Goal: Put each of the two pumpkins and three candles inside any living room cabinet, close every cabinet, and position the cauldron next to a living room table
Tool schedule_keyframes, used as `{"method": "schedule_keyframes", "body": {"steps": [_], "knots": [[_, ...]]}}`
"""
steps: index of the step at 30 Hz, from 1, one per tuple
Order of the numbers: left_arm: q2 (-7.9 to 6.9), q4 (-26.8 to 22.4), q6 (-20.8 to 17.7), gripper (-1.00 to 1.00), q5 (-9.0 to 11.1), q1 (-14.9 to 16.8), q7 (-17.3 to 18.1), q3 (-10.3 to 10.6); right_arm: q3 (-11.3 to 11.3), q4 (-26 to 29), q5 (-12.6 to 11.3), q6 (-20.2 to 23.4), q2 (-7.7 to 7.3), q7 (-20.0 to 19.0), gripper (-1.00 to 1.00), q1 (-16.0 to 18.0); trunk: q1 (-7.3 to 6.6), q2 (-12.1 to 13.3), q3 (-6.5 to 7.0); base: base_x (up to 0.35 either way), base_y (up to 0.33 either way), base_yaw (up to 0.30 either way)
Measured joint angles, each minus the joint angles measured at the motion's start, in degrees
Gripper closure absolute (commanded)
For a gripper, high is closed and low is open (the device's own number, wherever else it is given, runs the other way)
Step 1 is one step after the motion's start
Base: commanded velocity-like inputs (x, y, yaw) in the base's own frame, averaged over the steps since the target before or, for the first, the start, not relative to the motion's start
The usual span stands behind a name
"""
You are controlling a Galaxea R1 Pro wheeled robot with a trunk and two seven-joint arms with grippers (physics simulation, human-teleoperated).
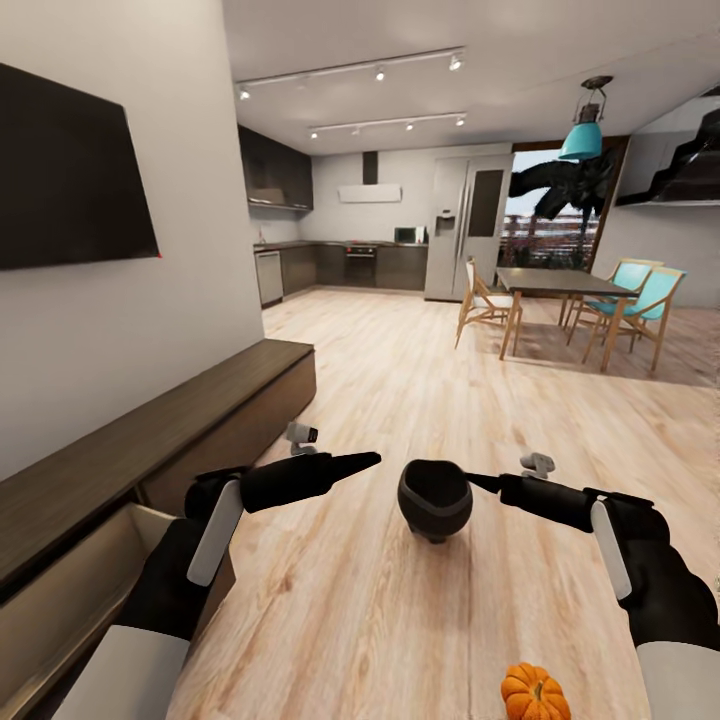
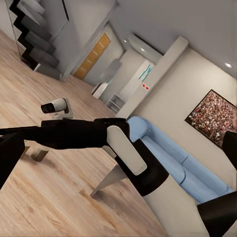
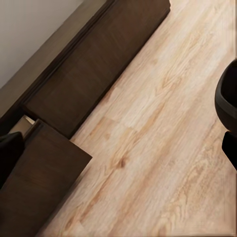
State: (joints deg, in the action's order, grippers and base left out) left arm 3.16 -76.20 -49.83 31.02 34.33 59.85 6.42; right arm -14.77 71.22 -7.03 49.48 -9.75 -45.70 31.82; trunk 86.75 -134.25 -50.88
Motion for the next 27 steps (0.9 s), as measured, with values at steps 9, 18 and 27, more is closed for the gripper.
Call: {"method": "schedule_keyframes", "body": {"steps": [9, 18, 27], "knots": [[0.00, -0.1, 0.0, -1.00, 0.0, 0.0, 0.0, 0.0, 0.0, 0.0, -0.1, 0.0, 0.00, 0.0, -1.00, 0.0, 0.00, 0.0, -0.78, 0.000, 0.000, -0.077], [0.00, -0.1, 0.0, -1.00, 0.0, 0.0, 0.0, 0.0, -0.1, 0.0, -0.2, -0.1, 0.00, -0.1, -1.00, 0.0, 0.00, 0.0, -1.58, 0.000, 0.000, -0.102], [0.00, -0.1, 0.0, -1.00, 0.0, 0.0, 0.0, 0.0, -0.1, -0.1, -0.2, -0.1, 0.00, -0.1, -1.00, 0.0, 0.00, 0.0, -2.38, 0.000, 0.000, -0.118]]}}
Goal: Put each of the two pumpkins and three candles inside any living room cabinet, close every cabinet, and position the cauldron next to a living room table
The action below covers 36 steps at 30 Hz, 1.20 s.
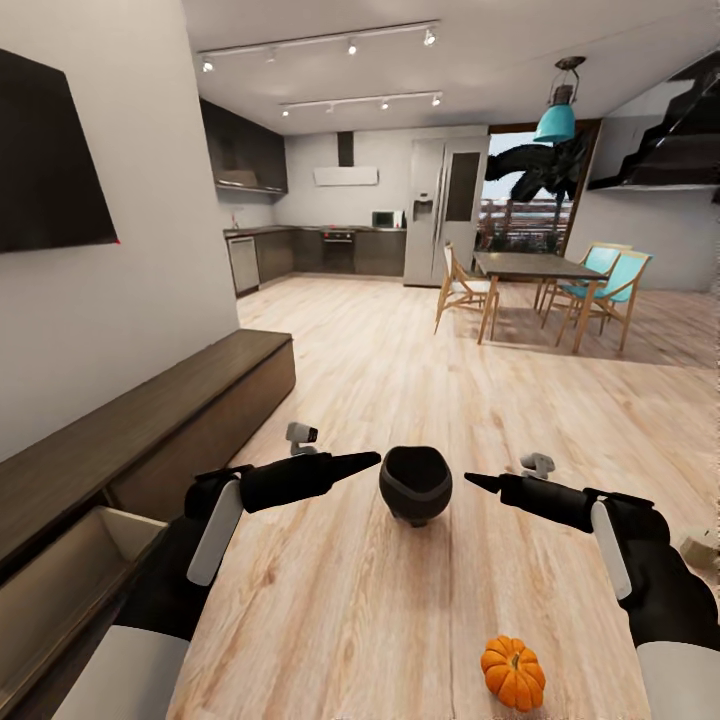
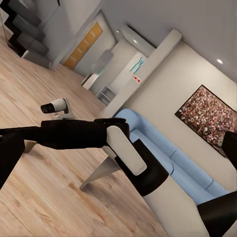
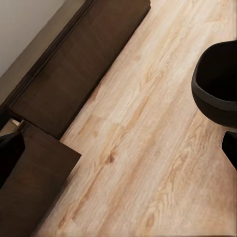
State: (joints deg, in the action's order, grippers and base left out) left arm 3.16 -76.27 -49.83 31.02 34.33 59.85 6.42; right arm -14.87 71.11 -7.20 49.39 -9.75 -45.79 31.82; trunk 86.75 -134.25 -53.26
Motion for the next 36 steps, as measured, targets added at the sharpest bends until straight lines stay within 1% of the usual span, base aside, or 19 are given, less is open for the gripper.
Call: {"method": "schedule_keyframes", "body": {"steps": [22, 27, 36], "knots": [[0.00, 0.0, 0.0, -1.00, 0.0, 0.0, 0.0, 0.0, -0.4, 0.0, 0.0, -0.1, -0.01, 0.1, -1.00, 0.0, 0.00, 0.0, -1.95, 0.000, 0.000, -0.119], [0.00, 0.1, 0.0, -1.00, 0.0, 0.0, -0.1, 0.0, -0.4, -0.1, 0.0, -0.9, 0.08, 0.2, -1.00, 0.0, 0.00, 0.0, -2.40, 0.000, 0.000, -0.120], [0.07, 0.2, 0.0, -1.00, 0.0, 0.0, -0.1, 0.1, -0.5, -0.1, 0.0, -1.0, 0.00, 0.2, -1.00, 0.0, 0.00, 0.0, -3.20, 0.000, 0.000, -0.119]]}}
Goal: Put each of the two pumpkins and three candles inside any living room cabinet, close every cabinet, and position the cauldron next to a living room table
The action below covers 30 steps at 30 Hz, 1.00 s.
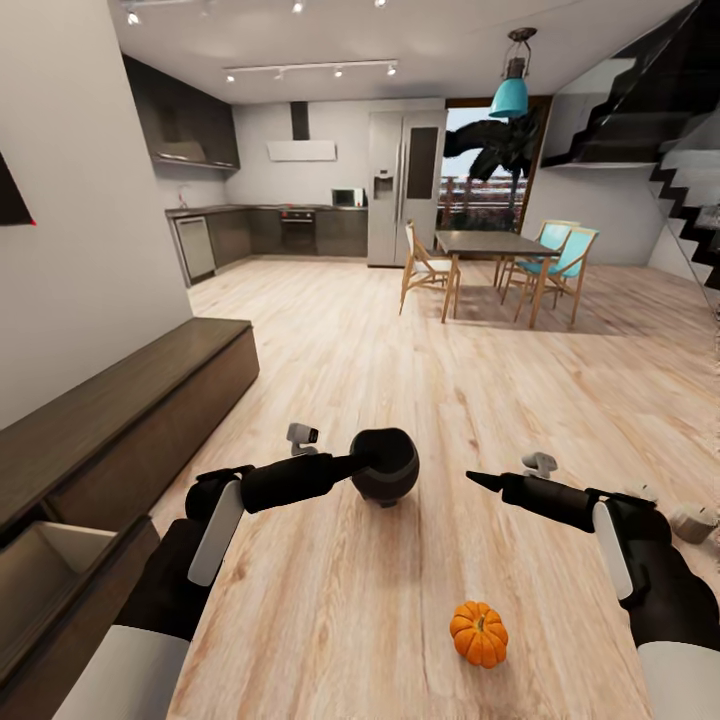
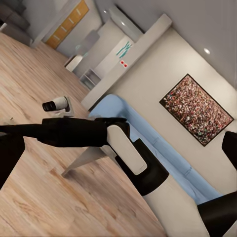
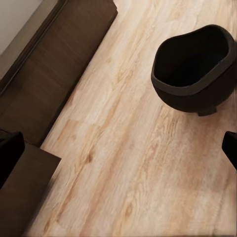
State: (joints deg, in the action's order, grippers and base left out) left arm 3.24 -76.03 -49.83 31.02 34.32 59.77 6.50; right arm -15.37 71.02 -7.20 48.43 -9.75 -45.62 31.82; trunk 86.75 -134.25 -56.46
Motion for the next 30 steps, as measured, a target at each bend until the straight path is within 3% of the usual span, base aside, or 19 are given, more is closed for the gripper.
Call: {"method": "schedule_keyframes", "body": {"steps": [14, 30], "knots": [[0.01, 0.1, 0.0, -1.00, 0.0, 0.0, 0.0, 0.0, 0.0, 0.0, 0.0, 0.0, 0.00, 0.0, -1.00, 0.0, 0.00, 0.0, -1.21, 0.000, 0.000, -0.136], [-0.01, 0.1, 0.0, -1.00, 0.0, 0.0, 0.0, 0.0, 0.0, 0.0, 0.0, 0.0, 0.00, 0.0, -1.00, 0.0, 0.00, 0.0, -1.38, 0.000, 0.000, -0.274]]}}
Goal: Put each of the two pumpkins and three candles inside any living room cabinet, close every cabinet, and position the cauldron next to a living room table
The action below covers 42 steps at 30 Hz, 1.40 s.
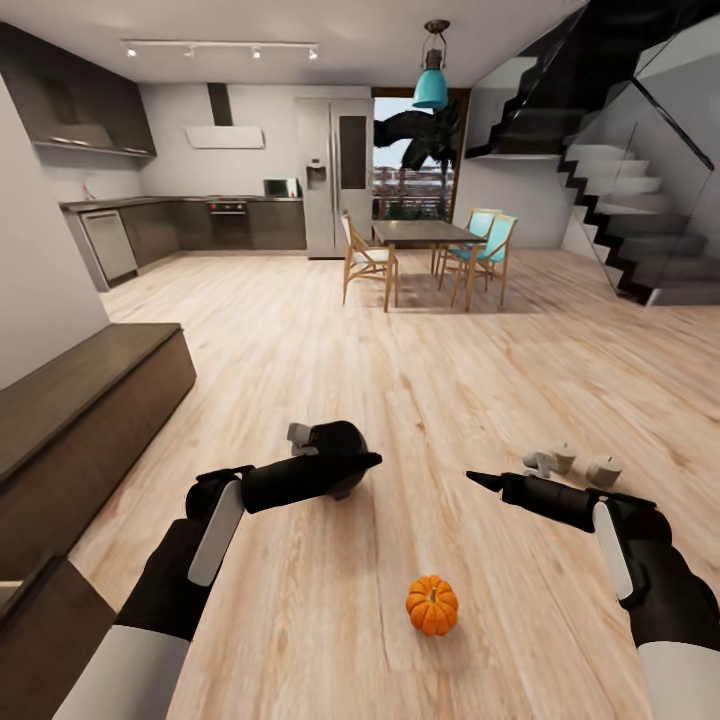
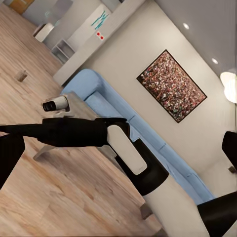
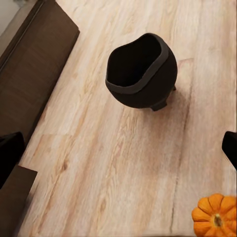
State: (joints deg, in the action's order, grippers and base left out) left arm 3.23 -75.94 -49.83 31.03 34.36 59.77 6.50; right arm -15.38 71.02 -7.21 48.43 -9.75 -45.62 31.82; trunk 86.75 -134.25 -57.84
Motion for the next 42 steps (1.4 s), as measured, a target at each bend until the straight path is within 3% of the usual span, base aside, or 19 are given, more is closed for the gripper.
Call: {"method": "schedule_keyframes", "body": {"steps": [31, 42], "knots": [[-0.04, 0.0, 0.0, -1.00, 0.0, 0.0, 0.0, 0.0, 0.0, -0.1, -0.1, 0.0, 0.00, 0.0, -1.00, 0.0, 0.00, 0.0, -0.17, 0.000, 0.000, -0.279], [-0.04, 0.0, 0.0, -1.00, 0.0, 0.0, 0.0, 0.0, 0.0, -0.1, -0.1, -0.1, 0.00, -0.2, -1.00, 0.0, 0.00, 0.0, -0.57, 0.000, 0.000, -0.123]]}}
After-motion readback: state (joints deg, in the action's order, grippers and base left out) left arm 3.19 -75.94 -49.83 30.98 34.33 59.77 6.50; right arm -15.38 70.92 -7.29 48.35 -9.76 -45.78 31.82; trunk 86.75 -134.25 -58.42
